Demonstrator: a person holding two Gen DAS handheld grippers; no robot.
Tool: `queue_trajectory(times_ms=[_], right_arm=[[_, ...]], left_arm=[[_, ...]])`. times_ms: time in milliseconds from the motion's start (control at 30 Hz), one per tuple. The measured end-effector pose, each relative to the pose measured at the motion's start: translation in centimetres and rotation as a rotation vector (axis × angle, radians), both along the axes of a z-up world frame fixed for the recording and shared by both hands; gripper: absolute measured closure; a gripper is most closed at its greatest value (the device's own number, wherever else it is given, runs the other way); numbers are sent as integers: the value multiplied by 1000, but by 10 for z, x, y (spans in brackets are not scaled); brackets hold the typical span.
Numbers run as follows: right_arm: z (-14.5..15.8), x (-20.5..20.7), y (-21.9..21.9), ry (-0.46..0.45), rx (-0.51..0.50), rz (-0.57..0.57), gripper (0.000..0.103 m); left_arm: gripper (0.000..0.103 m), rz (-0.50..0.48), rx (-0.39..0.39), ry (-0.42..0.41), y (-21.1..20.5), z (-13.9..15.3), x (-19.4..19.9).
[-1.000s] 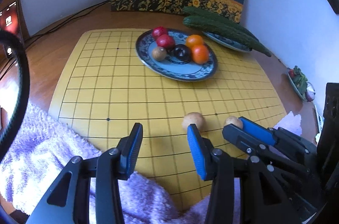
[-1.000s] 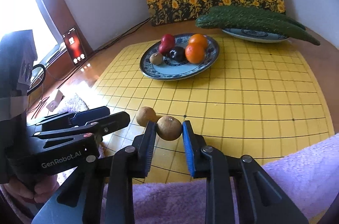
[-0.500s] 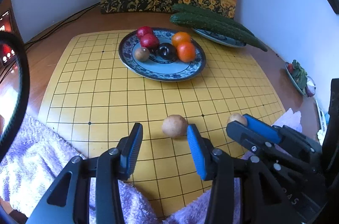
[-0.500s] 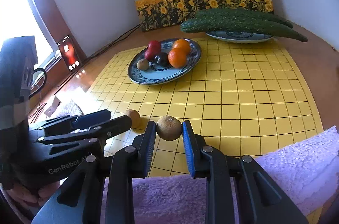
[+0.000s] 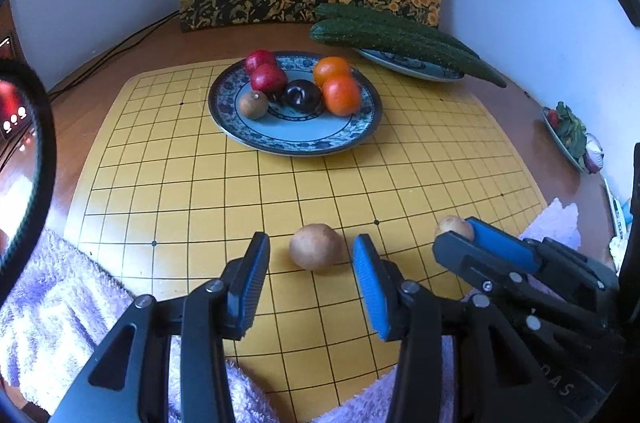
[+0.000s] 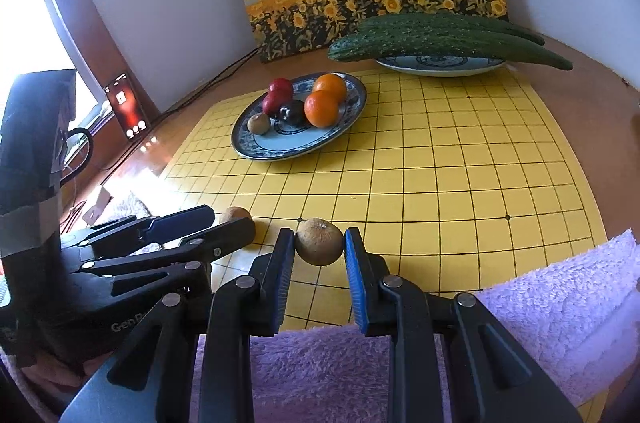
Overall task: Organize fruits
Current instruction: 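Lift the kiwi with the right tool while the left tool grasps the last kiwi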
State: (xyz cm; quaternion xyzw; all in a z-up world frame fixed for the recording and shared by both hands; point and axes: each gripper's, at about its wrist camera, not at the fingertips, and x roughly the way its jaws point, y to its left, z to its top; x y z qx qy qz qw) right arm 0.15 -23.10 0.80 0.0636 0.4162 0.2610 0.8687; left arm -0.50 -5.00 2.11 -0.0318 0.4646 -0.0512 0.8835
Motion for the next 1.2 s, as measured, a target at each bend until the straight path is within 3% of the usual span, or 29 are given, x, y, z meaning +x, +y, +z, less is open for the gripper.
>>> queue_trajectory(times_ms=[167, 400, 1200], right_arm=[[-1, 1, -1, 2, 0, -3, 76], [-2, 1, 0, 5, -1, -3, 76], [12, 6, 3, -21, -8, 8, 76]], left_arm=[[58, -10, -1, 2, -3, -2, -1], [74, -28, -11, 7, -7, -4, -1], [74, -14, -30, -60, 10, 25, -7]])
